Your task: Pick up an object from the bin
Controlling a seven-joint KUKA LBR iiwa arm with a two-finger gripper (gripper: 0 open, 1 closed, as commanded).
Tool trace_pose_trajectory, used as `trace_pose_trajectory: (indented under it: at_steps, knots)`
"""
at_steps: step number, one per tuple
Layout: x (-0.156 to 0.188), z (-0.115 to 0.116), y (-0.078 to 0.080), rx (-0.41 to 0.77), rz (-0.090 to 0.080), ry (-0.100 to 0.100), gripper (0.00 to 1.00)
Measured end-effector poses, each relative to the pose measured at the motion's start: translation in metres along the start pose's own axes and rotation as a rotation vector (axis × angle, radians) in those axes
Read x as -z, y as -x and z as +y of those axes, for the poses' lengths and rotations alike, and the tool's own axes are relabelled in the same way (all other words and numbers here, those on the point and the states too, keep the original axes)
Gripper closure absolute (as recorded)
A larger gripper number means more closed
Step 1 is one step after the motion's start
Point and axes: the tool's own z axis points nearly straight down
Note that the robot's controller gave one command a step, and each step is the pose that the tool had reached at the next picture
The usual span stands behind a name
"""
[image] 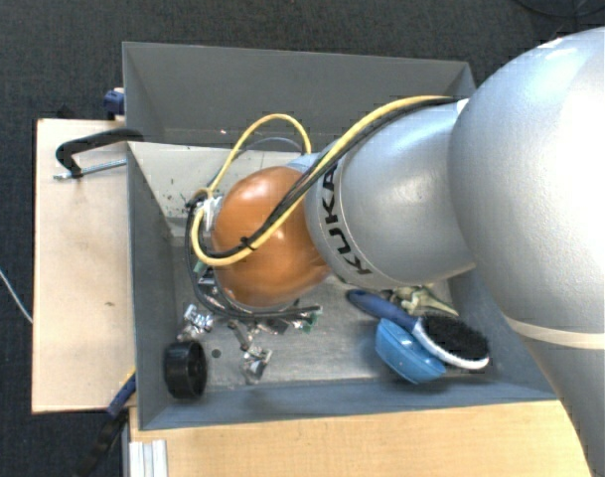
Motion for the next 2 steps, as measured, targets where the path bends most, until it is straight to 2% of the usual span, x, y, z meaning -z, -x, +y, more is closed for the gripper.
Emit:
trace_pose_trajectory:
  at_steps: [1,2]
  knots:
    - [-0.004,-0.014,0.009,0.663,-0.029,-0.037,0.0]
    - [-0.013,-0.116,0.028,0.504,-0.002,-0.003,0.0]
